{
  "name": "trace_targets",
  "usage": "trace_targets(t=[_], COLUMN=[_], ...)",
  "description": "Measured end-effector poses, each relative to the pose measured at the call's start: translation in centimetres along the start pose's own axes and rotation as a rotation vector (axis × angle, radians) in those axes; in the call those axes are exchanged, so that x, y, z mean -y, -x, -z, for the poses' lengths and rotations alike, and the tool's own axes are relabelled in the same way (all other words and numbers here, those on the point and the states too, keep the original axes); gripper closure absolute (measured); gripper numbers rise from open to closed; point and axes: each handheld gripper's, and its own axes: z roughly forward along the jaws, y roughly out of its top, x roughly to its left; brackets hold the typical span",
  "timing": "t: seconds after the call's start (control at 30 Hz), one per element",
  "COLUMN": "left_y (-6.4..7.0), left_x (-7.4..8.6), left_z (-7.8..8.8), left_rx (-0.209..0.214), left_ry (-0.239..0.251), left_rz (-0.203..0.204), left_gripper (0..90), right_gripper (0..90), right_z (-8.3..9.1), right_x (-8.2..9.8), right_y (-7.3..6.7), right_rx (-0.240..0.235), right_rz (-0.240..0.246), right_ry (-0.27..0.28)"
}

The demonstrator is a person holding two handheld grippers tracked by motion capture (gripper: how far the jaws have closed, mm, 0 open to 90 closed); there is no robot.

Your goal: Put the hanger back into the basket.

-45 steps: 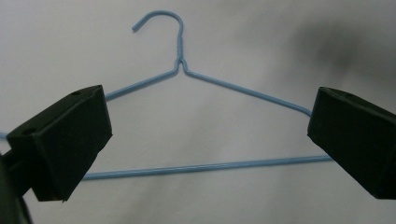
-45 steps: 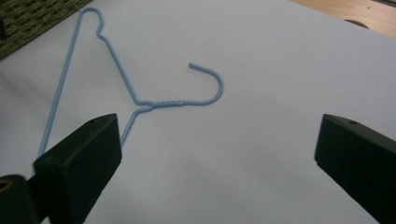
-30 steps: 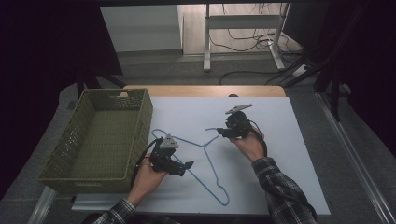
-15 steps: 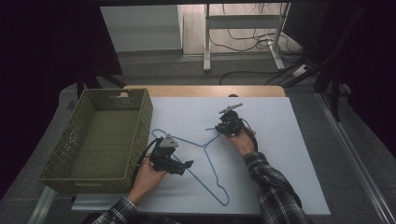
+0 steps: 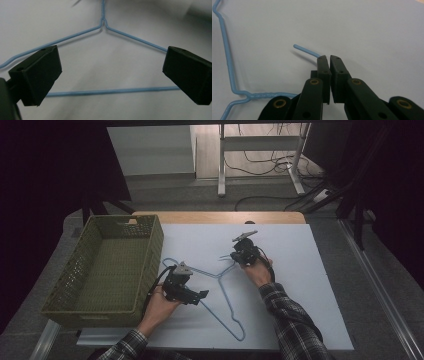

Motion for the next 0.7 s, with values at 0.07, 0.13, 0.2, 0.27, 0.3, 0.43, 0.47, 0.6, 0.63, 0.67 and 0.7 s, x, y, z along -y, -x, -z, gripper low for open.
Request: trace_targets(t=[0.07, 0.13, 0.2, 0.27, 0.3, 0.43, 0.47, 0.6, 0.63, 0.67, 0.7], left_y=[-0.1, -0.2, -0.1, -0.2, -0.4, -0.8, -0.9, -1.0, -1.1, -1.1, -1.1], left_x=[-0.9, -1.8, -2.7, -3.5, -4.2, -5.5, -5.7, -6.4, -6.8, -6.8, -7.0], left_z=[-0.7, -1.5, -2.7, -3.8, -4.8, -6.5, -6.9, -7.5, -7.8, -7.8, -8.1], left_rx=[-0.001, -0.022, -0.046, -0.062, -0.060, -0.050, -0.049, -0.031, -0.028, -0.028, -0.016], left_ry=[-0.016, -0.042, -0.063, -0.082, -0.074, -0.092, -0.092, -0.097, -0.104, -0.104, -0.116], left_rz=[-0.005, -0.040, -0.072, -0.112, -0.095, -0.081, -0.084, -0.085, -0.092, -0.092, -0.086], left_gripper=[4.8, 11.3, 19.3, 29.2, 33.6, 48.8, 53.3, 63.6, 66.7, 68.9, 71.2], right_gripper=[86.2, 86.2, 86.2, 86.2, 86.2, 86.2, 86.2, 86.2, 86.2, 86.2, 86.2], right_z=[0.4, 0.8, 1.1, 1.5, 1.6, 2.0, 2.1, 2.4, 2.5, 2.5, 2.5], right_x=[-0.1, -0.3, -0.4, -0.6, -0.7, -0.9, -0.9, -1.0, -1.0, -1.0, -1.0], right_y=[-0.1, -0.3, -0.5, -0.7, -0.8, -1.1, -1.1, -1.2, -1.2, -1.2, -1.3], right_rx=[0.001, -0.003, -0.003, -0.009, -0.009, -0.007, -0.008, -0.010, -0.010, -0.010, -0.011], right_rz=[-0.002, -0.006, -0.006, -0.009, -0.006, 0.002, 0.001, 0.000, 0.002, 0.001, 0.000], right_ry=[0.007, 0.016, 0.025, 0.035, 0.038, 0.045, 0.047, 0.057, 0.058, 0.059, 0.060])
